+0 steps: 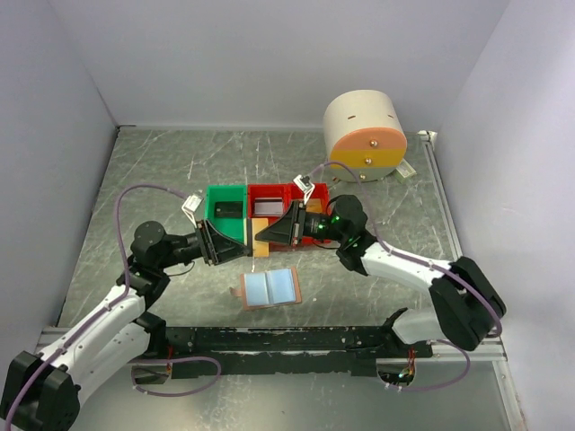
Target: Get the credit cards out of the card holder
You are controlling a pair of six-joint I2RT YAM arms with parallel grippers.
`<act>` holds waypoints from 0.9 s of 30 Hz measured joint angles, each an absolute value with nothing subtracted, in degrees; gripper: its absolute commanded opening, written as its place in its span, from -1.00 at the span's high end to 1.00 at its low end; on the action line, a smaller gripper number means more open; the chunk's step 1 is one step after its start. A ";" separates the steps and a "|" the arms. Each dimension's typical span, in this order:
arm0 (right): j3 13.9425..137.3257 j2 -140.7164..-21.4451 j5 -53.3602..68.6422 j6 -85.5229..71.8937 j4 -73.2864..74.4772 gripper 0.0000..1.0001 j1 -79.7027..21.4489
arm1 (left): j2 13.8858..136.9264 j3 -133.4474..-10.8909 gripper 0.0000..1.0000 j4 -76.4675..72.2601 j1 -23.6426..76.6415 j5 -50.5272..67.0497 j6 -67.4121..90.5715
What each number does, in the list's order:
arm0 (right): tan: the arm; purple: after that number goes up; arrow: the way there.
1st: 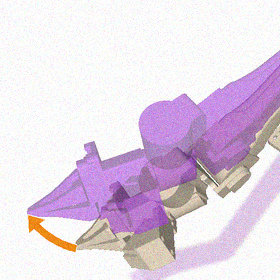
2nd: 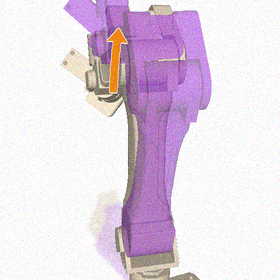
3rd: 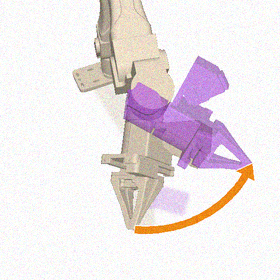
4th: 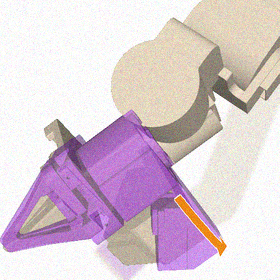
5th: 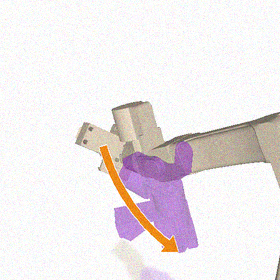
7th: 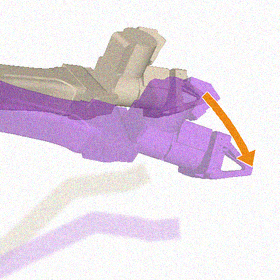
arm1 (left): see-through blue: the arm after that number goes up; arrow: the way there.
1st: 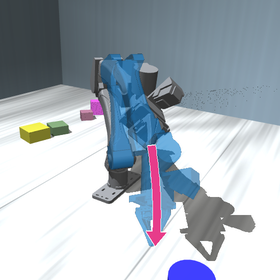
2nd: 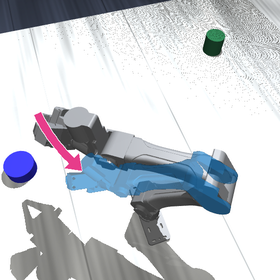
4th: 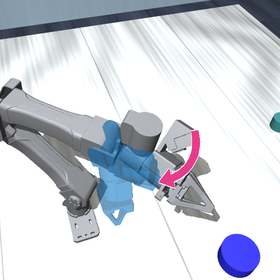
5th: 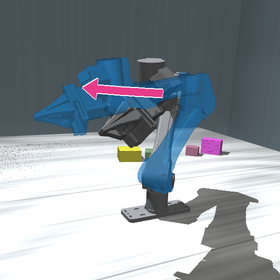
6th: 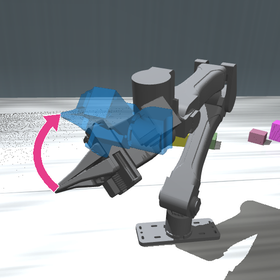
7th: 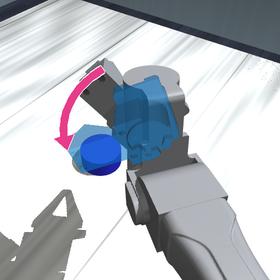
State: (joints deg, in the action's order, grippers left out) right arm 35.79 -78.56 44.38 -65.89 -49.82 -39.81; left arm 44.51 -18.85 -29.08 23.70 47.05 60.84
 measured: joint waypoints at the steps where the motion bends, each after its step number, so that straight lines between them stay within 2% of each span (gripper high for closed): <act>1: 36.32 -77.47 43.79 -64.18 -46.74 1.00 -39.81 | 44.27 -19.42 -0.38 -26.26 23.70 46.57 59.70; 3: 37.98 -75.11 41.95 -60.14 -40.29 1.00 -39.81 | 43.72 -21.19 -0.57 -20.14 23.70 45.12 56.55; 4: 39.11 -73.80 40.58 -57.78 -36.64 1.00 -39.83 | 43.44 -22.83 -0.73 -16.05 23.70 44.05 54.33; 6: 41.71 -71.57 37.45 -53.36 -29.71 1.00 -39.83 | 43.18 -26.22 -0.83 -8.91 23.70 41.74 50.06; 11: 45.43 -66.85 27.75 -44.10 -16.95 1.00 -39.81 | 44.62 -36.88 -0.85 9.80 23.68 31.88 38.59; 18: 48.82 -64.51 14.72 -33.47 -3.07 1.00 -40.75 | 52.53 -41.76 -0.91 24.21 22.46 19.40 30.96; 27: 51.92 -63.64 -5.32 -17.85 6.37 1.00 -54.37 | 55.46 -42.76 -0.90 30.41 1.43 18.74 24.93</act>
State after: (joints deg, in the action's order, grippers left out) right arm 51.92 -63.64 -5.32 -17.85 6.37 -54.37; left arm 55.46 -42.76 30.41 1.43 18.74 24.93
